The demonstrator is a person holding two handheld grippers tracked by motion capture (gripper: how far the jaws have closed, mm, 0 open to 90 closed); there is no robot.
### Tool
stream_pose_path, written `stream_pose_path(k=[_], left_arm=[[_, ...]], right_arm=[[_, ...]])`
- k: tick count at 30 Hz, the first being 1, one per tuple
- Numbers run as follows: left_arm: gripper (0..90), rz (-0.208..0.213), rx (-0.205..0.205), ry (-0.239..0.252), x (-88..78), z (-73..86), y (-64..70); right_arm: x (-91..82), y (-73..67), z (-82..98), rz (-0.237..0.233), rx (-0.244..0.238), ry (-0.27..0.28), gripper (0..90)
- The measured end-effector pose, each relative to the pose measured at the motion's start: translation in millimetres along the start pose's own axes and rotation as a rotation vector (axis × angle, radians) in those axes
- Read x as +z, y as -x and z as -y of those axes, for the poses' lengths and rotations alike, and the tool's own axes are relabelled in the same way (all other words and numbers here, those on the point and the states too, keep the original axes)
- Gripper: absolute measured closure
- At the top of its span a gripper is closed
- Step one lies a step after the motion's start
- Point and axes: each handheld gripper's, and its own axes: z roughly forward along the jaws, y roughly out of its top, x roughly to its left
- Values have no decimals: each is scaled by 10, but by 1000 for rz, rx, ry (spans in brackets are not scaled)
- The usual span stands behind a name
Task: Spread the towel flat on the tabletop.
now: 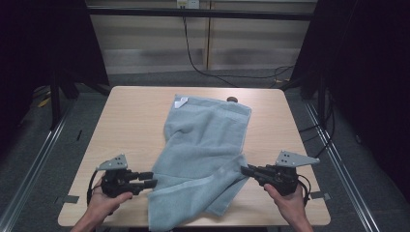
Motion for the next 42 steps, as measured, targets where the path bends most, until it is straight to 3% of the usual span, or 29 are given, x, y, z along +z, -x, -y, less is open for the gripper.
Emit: stream_pose_path(k=[4, 6, 8, 11, 12, 14, 19, 22, 25, 28, 31, 34, 38, 42], left_arm=[[496, -5, 22, -58, 116, 53, 22], [496, 23, 28, -76, 166, 71, 41], [594, 18, 60, -122, 220, 102, 70], [849, 37, 105, -157, 252, 123, 134], [859, 35, 113, -153, 236, 111, 151], [863, 37, 99, -109, 162, 74, 149], [863, 38, 84, 82, -234, -48, 149], [863, 47, 116, 165, -509, -88, 219], [862, 30, 135, 212, -726, -64, 313], [862, 27, 152, 230, -874, 28, 388], [860, 50, 123, 230, -907, 178, 406], [840, 71, 111, 189, -897, 330, 403], [786, 117, 105, 170, -887, 397, 411], [685, 139, 104, 200, -846, 269, 370]], right_arm=[[5, 16, 8, 4, 5, -1, 870], [-1, 25, 12, 5, 8, 0, 869], [1, 40, 20, 7, 12, 2, 869], [1, 54, 28, 13, 12, 1, 868], [-2, 53, 27, 11, 12, 2, 868], [-18, 44, 17, 16, 11, 4, 868], [-105, -8, -51, 17, -7, 40, 863], [-190, -79, -118, 1, -20, 70, 859], [-283, -207, -163, -21, -53, 83, 854], [-386, -346, -146, -52, -75, 108, 846], [-474, -478, -55, -41, -90, 112, 846], [-553, -552, 74, -54, -86, 110, 813], [-571, -508, 197, -55, -51, 90, 801], [-350, -391, 217, -51, -31, 22, 781]])
